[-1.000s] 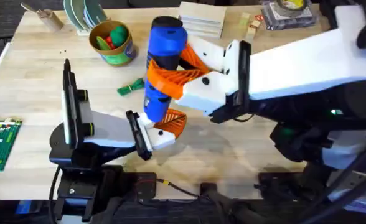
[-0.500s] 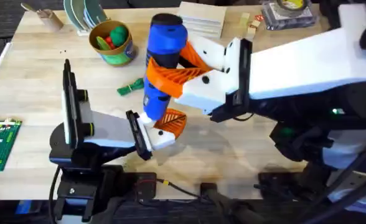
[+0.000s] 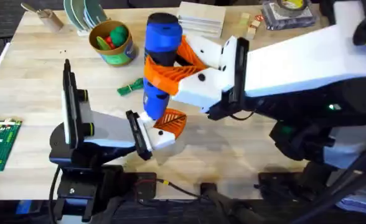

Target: Pick up the gripper from the table and insert it into the empty holder that is missing its gripper. Then pick up a screw, insert it into the mounting hole, and use the screwdriver to tighten it. Finally, clean up the table by picking up the vegetable and placing it into the bucket.

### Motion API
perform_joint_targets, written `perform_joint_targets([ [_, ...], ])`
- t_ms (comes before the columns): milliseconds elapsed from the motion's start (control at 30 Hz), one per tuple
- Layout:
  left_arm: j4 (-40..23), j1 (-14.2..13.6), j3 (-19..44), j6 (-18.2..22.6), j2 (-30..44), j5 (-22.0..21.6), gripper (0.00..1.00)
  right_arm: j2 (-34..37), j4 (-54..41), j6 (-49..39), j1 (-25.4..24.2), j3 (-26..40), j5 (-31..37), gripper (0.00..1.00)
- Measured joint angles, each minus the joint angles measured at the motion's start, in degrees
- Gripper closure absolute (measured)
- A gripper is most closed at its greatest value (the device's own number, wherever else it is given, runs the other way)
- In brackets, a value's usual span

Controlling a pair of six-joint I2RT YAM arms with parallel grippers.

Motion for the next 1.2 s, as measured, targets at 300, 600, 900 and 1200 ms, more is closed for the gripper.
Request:
perform_joint_targets([
  [300, 0.00, 0.00, 0.00, 0.00, 0.00, 0.00, 0.986, 0.22, 4.63, -0.41, -0.15, 0.15, -0.04, 0.939],
  [600, 0.00, 0.00, 0.00, 0.00, 0.00, 0.00, 0.986, 0.20, 9.00, -3.07, -6.75, 1.34, -0.09, 0.940],
  [900, 0.01, 0.00, 0.00, 0.00, 0.01, 0.00, 0.986, 0.76, -34.71, -31.36, -20.93, 8.51, 3.37, 0.945],
  [1200, 0.02, 0.00, 0.00, 0.00, 0.02, 0.00, 0.986, 8.13, -47.58, -62.42, -31.78, 13.04, 16.75, 0.950],
])
